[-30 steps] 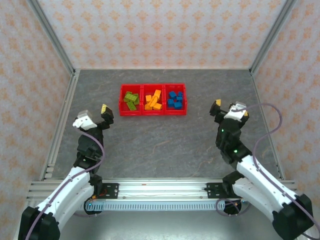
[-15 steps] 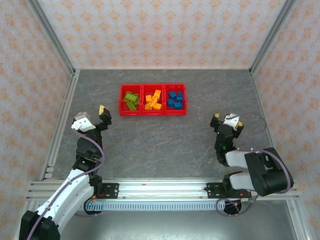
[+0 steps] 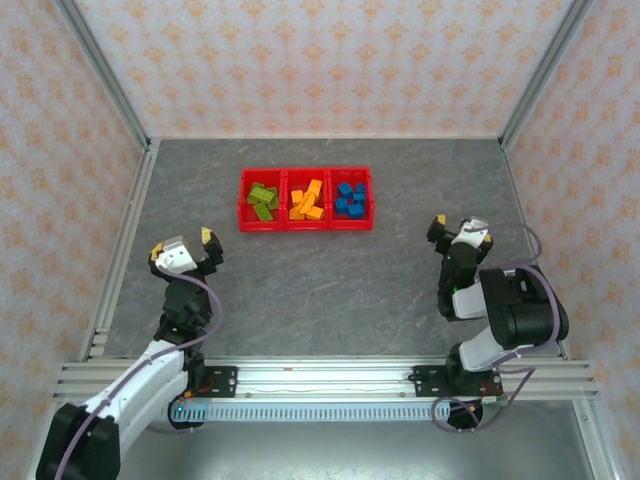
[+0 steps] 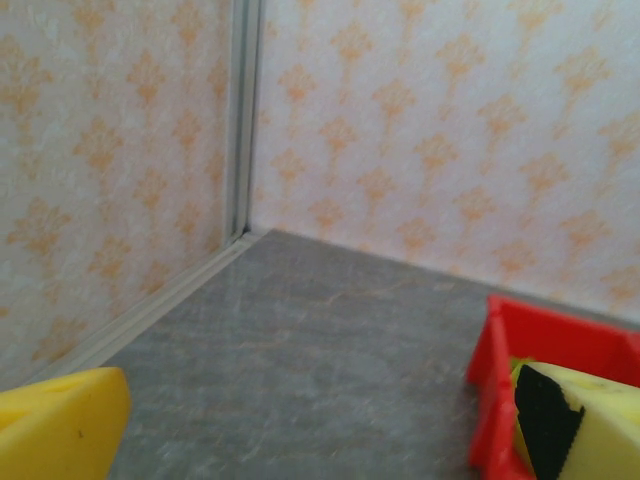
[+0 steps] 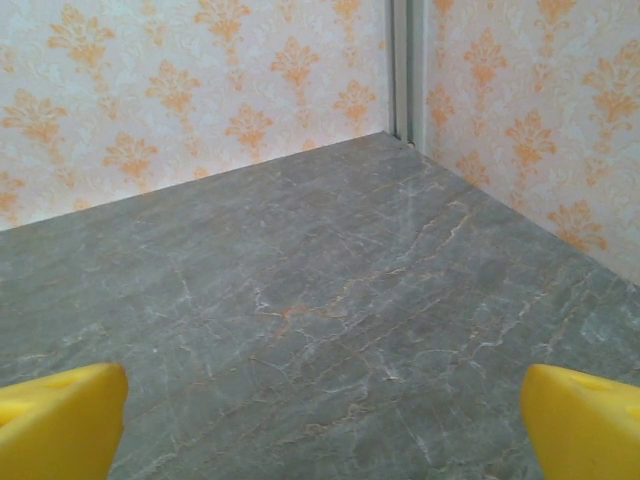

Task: Sort the legos into containers by color
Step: Reset both arms

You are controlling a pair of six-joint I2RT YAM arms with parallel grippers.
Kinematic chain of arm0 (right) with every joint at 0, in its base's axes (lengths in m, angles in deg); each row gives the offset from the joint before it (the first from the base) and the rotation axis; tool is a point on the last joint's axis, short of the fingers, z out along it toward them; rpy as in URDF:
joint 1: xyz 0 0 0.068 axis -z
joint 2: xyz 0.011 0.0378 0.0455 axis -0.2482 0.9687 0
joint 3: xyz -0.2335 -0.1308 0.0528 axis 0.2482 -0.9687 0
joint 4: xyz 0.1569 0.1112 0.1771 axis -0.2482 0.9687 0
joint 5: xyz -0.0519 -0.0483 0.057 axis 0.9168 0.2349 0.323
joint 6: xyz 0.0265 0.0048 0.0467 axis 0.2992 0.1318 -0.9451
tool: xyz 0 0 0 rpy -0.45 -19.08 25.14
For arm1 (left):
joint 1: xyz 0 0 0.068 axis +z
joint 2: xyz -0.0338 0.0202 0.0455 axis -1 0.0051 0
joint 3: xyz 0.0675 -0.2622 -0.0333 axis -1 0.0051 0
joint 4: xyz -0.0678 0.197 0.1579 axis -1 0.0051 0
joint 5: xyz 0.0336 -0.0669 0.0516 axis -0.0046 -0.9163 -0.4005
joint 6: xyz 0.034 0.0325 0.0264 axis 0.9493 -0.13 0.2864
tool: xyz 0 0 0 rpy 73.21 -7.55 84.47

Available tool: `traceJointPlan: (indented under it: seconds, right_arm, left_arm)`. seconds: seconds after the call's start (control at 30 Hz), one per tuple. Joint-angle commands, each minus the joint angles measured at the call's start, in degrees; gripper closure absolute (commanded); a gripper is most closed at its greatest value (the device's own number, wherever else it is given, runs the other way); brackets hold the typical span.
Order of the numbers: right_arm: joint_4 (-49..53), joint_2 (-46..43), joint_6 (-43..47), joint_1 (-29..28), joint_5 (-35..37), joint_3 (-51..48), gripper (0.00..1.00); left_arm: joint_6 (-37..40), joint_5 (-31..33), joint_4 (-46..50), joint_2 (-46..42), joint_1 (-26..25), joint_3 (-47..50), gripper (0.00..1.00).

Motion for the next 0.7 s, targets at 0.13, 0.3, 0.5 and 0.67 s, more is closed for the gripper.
traceJointPlan:
  seconds: [0.13,0.3,0.5,0.67]
  right_arm:
    - [-0.4,-0.84,-0.93,-0.09,-0.63,0.47,0.0]
    - [-0.59,-0.83,-0.91,-0.28,-0.37,0.42,0.0]
    - [-0.67,-0.75,-0.86,-0.36,-0.11,0.43,0.0]
    - [-0.63,-0.8,-0.95,-0.36,-0.15,0.44,0.0]
  left_arm:
    - [5.3,-2.97,-24.14,23.65,2.16,1.09,0.0]
    - [8.03,-14.76,-39.73,42.11,5.78,-3.53,0.01]
    - [-1.93,-21.47,-38.3,46.72,15.54,-5.65,0.02]
    - [-1.51,-21.06,-33.14,47.35,15.36,-9.1,0.01]
